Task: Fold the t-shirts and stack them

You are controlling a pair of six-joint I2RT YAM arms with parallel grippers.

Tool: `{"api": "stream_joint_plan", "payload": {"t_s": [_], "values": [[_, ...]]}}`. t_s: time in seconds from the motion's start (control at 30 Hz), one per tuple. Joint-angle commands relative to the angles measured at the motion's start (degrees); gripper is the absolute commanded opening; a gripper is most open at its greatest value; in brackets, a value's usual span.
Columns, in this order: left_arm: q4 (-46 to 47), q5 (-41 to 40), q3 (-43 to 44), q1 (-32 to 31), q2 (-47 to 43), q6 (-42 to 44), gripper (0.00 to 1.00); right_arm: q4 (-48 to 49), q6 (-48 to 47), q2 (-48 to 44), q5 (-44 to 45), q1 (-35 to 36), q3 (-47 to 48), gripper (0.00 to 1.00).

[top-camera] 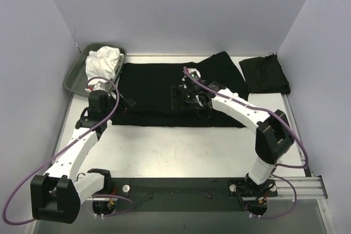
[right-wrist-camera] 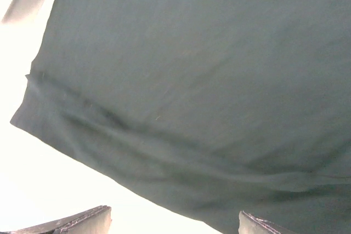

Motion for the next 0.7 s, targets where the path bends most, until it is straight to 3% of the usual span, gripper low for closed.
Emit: {"api": "stream_joint_plan", "payload": {"t_s": [0.0, 0.23, 0.67], "values": [[1.2, -0.2, -0.3, 0.2, -1.8, 2.4, 0.84, -0.5, 3.5, 4.3, -6.5, 1.9, 2.5, 1.0], [1.6, -1.2, -1.8, 0.5, -2.5, 2.0, 0.83, 0.4, 5.5, 12.3, -8.6, 4.1, 7.4, 1.0], [1.1, -0.5, -1.7, 2.4, -3.1, 2.7, 0.83, 0.5, 5.2, 23.2, -8.4, 0.1, 17.3, 1.0]]}}
